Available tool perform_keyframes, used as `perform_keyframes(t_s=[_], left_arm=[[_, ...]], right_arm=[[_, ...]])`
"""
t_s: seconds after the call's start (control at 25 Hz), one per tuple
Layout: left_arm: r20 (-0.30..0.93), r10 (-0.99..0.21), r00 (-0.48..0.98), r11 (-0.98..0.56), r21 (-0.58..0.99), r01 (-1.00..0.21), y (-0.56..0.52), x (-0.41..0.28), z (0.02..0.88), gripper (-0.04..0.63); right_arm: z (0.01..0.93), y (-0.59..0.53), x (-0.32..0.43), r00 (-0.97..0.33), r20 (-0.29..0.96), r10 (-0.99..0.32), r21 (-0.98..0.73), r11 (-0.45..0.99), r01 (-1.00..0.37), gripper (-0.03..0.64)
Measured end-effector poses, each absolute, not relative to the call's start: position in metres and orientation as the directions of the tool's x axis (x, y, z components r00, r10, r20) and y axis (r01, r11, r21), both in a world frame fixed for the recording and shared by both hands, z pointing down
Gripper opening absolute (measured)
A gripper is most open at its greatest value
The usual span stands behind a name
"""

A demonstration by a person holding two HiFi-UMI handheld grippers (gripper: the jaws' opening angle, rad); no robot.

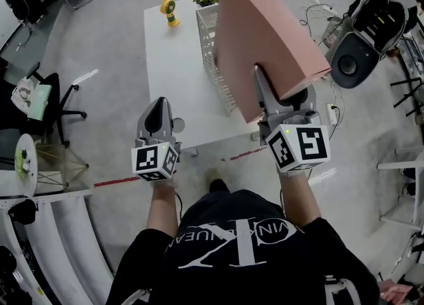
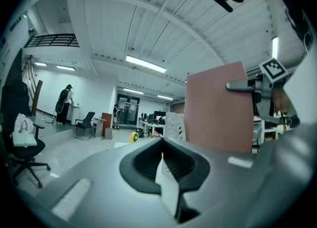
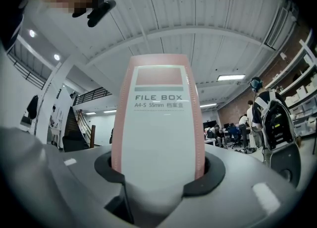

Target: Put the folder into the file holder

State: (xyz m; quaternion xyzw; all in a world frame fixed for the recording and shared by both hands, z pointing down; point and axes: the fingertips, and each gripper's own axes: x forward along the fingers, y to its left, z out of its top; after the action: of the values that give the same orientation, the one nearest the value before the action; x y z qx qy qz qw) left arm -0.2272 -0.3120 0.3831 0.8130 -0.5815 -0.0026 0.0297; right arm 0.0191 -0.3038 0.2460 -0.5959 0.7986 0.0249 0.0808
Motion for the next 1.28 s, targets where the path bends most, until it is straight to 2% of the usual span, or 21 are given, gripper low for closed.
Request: perform_keyframes(t_s=[0.4,0.68,1.28], left_arm=[[0.007,-0.944,0.329,-0.328,0.066,-0.942,-0.344,-0.254,0.375,0.0],[0.044,-0.946,0.32,-0.316,0.086,-0.945,-0.359,-0.259,0.396,0.0],[0.069,-0.953,0.295,-0.29,0.072,-0.954,-0.381,-0.247,0.396,0.0]], right_arm=[[0.234,-0.315,-0.008,-0.279,-0.277,-0.92,0.008,0.288,-0.958,0.295],[0.25,-0.333,-0.011,-0.282,-0.321,-0.904,0.002,0.297,-0.955,0.295],[0.292,-0.374,-0.007,-0.281,-0.213,-0.936,-0.035,0.295,-0.955,0.295]])
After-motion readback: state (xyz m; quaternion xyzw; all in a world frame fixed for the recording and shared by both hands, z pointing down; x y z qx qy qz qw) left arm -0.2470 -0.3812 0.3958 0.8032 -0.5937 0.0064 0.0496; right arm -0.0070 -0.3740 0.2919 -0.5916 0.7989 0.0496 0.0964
